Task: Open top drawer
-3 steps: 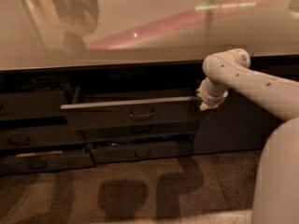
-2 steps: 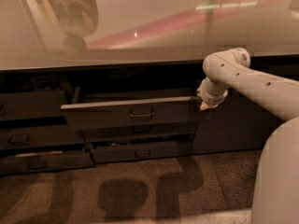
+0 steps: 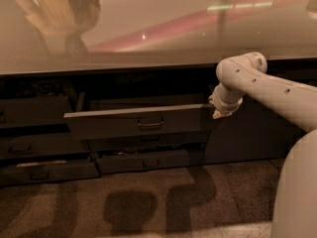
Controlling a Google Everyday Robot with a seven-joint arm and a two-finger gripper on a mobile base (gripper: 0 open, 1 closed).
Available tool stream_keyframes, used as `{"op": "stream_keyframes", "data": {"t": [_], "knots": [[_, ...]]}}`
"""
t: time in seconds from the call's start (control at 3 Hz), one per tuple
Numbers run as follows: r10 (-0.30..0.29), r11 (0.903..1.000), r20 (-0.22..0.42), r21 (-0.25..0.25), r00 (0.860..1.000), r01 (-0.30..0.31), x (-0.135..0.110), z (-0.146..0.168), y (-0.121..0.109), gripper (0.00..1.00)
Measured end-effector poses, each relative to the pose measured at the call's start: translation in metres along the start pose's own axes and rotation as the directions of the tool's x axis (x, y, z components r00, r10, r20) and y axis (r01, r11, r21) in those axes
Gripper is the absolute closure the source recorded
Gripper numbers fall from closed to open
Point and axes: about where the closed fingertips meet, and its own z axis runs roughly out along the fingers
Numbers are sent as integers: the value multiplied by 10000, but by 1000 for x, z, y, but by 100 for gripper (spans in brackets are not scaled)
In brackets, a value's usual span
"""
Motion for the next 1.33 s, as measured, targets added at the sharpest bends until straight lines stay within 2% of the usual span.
{"op": "stream_keyframes", "data": {"t": [0.67, 1.33], "knots": [[-293, 9995, 383, 84, 9988, 290, -7, -1, 12, 100], [-358, 9993, 419, 69, 9985, 355, -8, -7, 20, 100]]}}
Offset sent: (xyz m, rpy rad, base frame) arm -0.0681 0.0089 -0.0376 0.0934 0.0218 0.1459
